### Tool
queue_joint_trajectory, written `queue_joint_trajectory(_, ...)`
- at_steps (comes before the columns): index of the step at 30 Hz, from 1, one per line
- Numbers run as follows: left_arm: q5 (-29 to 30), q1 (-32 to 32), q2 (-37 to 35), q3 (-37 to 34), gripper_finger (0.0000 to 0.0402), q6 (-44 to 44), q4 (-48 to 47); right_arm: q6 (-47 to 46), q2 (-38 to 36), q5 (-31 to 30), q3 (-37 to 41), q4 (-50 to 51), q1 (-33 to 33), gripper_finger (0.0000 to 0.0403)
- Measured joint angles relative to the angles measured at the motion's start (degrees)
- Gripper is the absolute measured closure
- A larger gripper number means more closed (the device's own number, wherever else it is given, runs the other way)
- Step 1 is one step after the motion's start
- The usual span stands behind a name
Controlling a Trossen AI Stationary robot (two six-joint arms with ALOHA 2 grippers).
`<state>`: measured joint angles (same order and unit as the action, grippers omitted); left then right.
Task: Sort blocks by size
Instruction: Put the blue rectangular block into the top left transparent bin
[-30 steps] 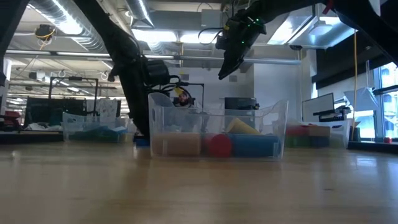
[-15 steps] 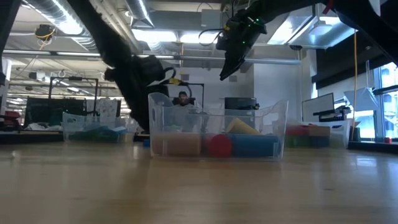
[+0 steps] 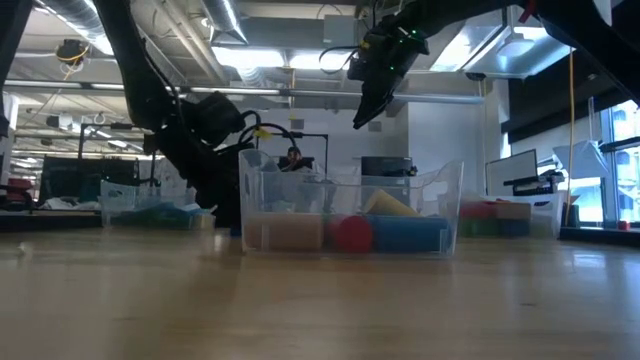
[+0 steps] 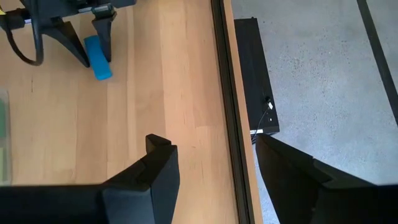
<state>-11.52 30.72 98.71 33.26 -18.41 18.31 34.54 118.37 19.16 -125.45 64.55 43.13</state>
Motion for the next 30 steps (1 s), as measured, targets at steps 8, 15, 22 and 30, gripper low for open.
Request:
queue_joint_trajectory(8, 1.23, 0.38, 1.28, -0.14, 0.0256, 2.22, -0.27, -0.10, 0.00, 0.00, 0.00, 0.02, 0.00, 0.0198)
queue_joint_trajectory(15, 1.46, 0.37, 1.16, -0.18, 0.0300, 1.79, -0.29, -0.20, 0.00, 0.00, 0.00, 0.28, 0.00, 0.0198)
queue_joint_trajectory(22, 2.23, 0.35, -2.24, -0.48, 0.0284, 4.18, -1.95, -0.20, 0.00, 0.00, 0.02, 0.31, 0.00, 0.0198)
queue_joint_trajectory(30, 5.94, 0.37, -13.45, -0.55, 0.0295, 5.00, -8.78, -0.19, 0.00, 0.00, 0.00, 0.39, 0.00, 0.0198)
